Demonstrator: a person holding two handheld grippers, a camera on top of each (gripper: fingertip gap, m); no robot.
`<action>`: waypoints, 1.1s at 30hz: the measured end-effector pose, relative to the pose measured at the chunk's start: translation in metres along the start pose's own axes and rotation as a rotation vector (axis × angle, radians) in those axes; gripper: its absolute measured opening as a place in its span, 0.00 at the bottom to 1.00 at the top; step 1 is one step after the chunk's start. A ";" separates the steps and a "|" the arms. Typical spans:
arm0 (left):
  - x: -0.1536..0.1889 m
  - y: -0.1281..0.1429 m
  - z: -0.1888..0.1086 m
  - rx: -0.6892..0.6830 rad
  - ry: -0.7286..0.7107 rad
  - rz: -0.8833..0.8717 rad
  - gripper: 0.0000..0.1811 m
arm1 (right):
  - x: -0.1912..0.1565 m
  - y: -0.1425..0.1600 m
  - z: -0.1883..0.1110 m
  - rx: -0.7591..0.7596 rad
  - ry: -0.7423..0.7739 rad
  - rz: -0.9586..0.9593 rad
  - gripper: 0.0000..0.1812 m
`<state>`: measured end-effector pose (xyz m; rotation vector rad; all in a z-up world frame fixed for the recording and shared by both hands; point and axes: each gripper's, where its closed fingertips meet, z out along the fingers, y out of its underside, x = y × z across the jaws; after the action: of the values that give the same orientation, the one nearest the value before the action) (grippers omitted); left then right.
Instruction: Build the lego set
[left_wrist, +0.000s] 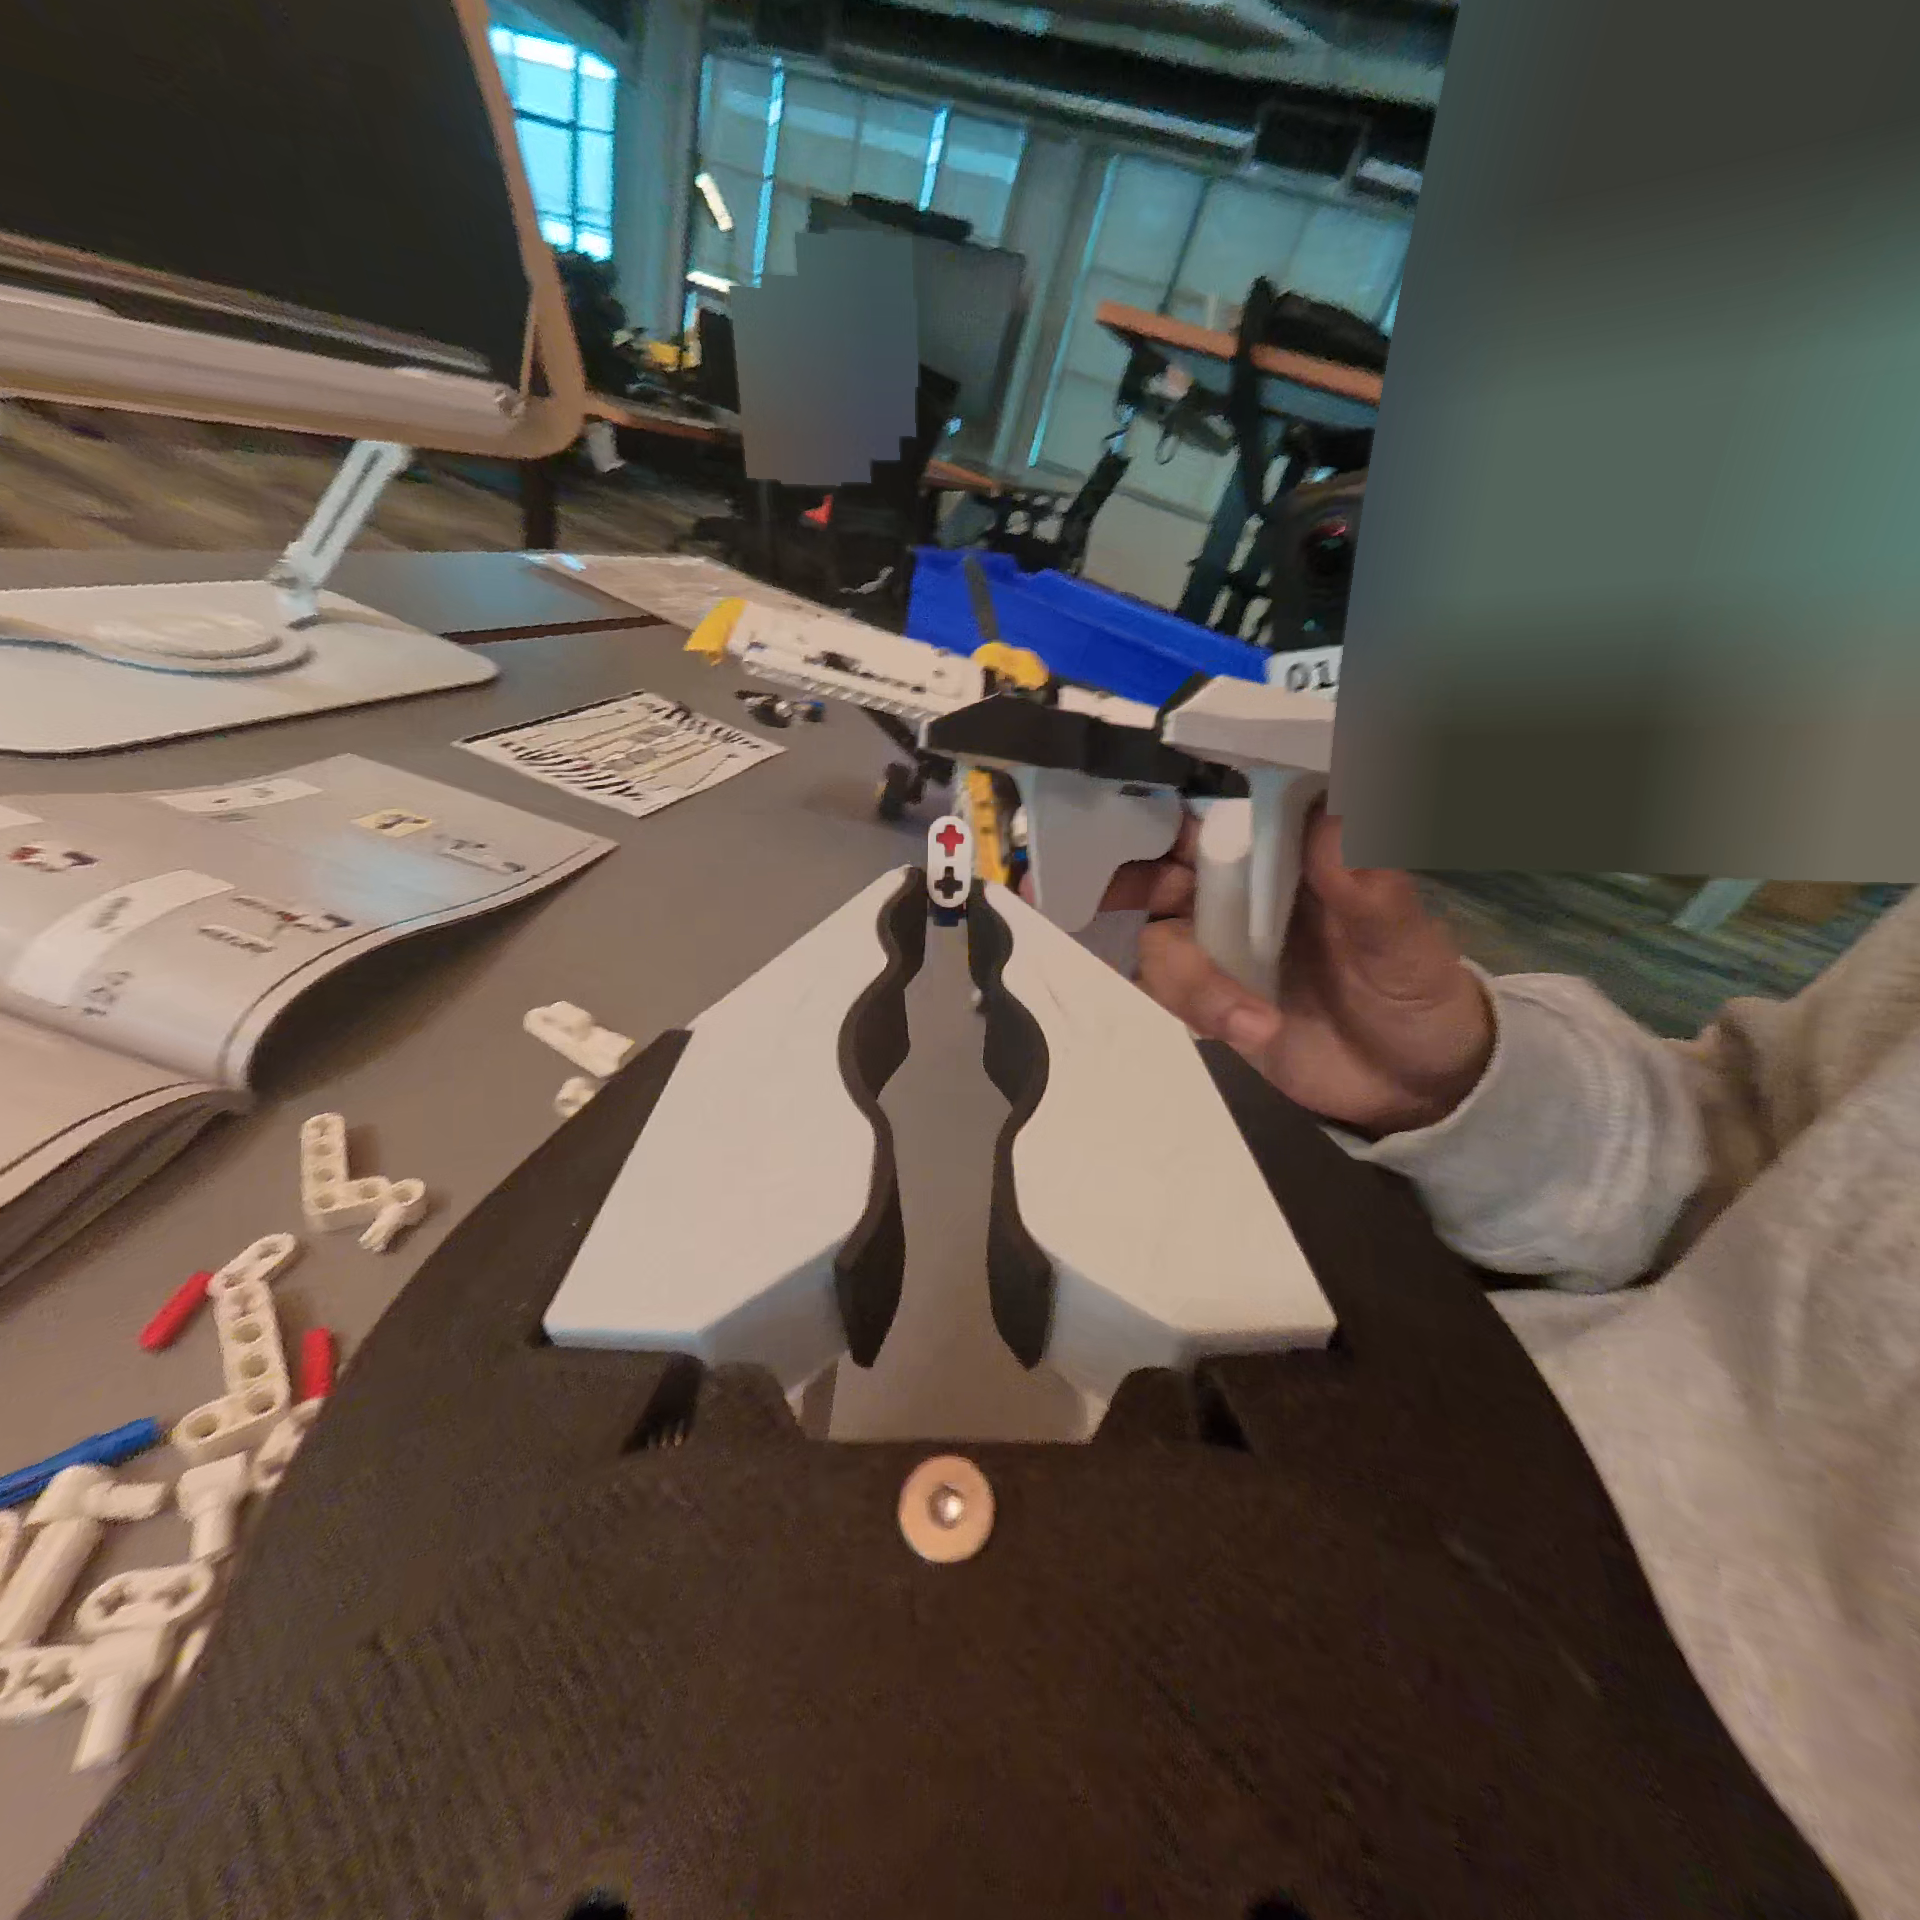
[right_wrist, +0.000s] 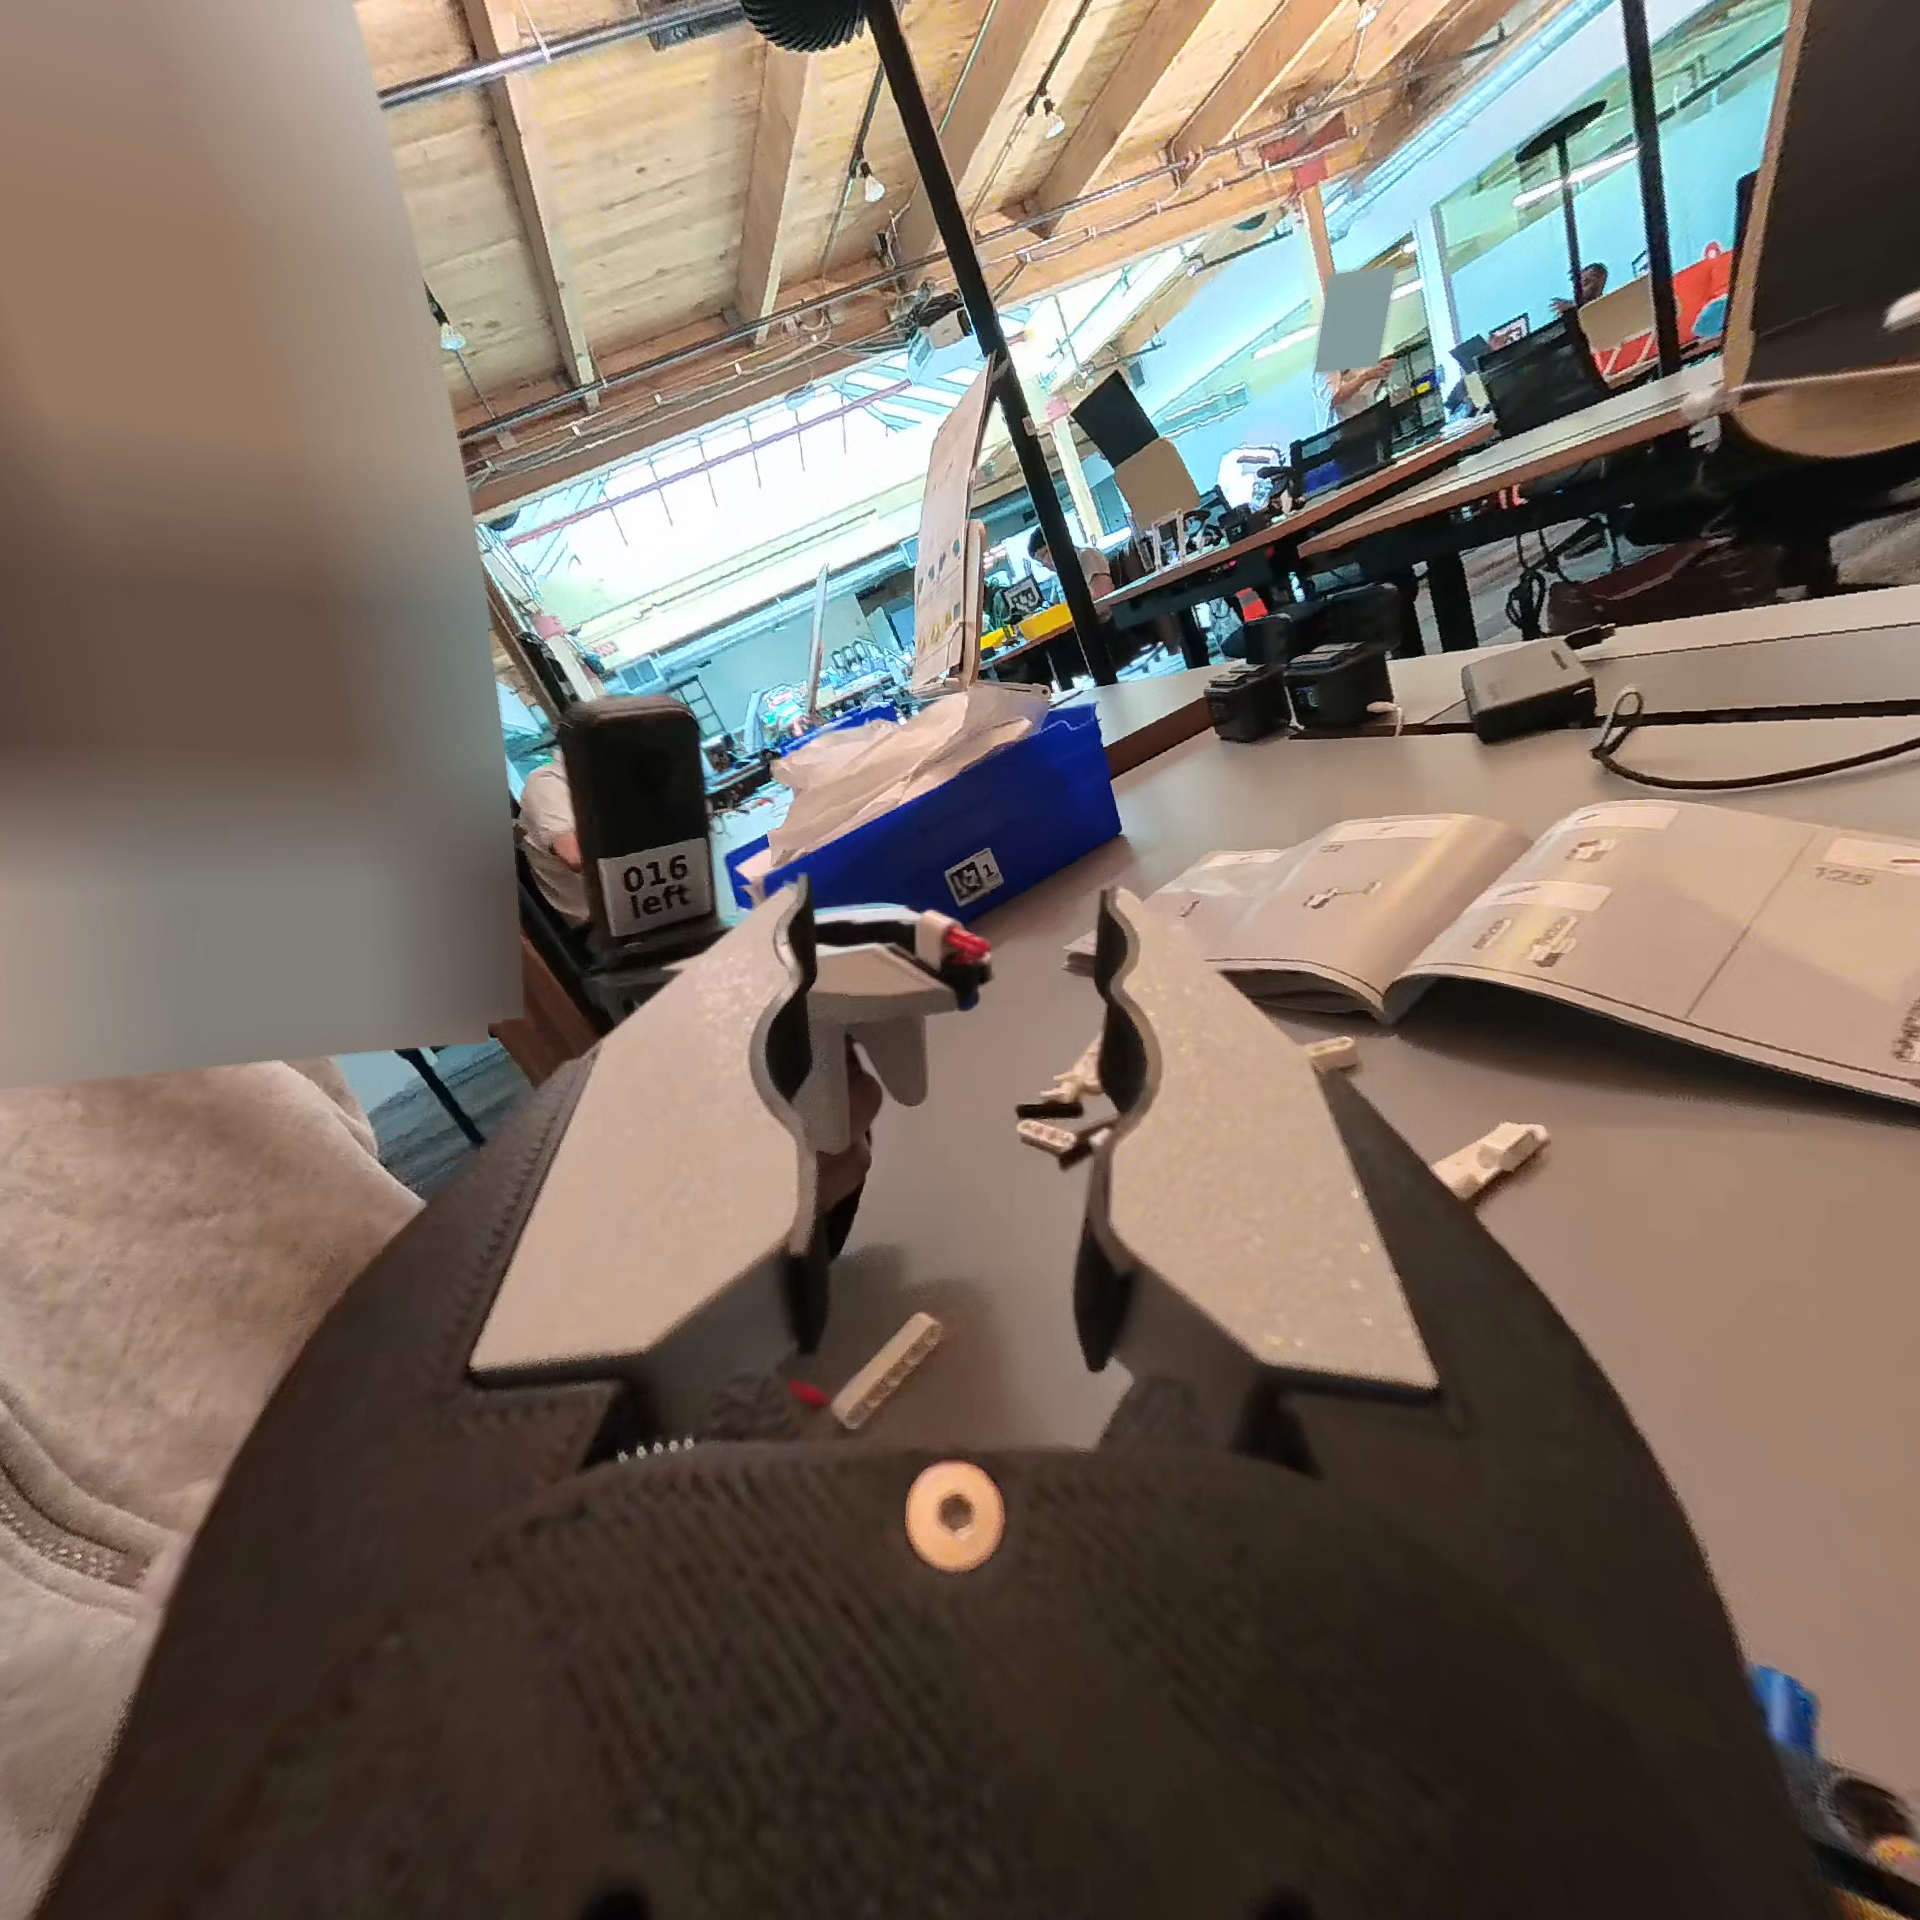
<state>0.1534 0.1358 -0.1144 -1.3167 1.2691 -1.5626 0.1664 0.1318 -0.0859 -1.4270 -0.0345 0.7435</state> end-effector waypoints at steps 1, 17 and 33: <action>-0.003 0.004 0.001 -0.022 -0.028 0.024 0.03 | 0.002 0.003 0.001 -0.003 0.009 -0.016 0.29; -0.019 0.013 -0.006 -0.060 -0.140 0.060 0.03 | 0.012 0.042 0.006 -0.219 0.190 -0.362 0.25; -0.034 0.015 -0.010 -0.074 -0.221 0.061 0.03 | -0.006 0.029 0.022 -0.047 0.238 -0.472 0.35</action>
<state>0.1500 0.1664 -0.1380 -1.4395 1.2254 -1.2992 0.1385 0.1470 -0.1056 -1.4694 -0.1979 0.1852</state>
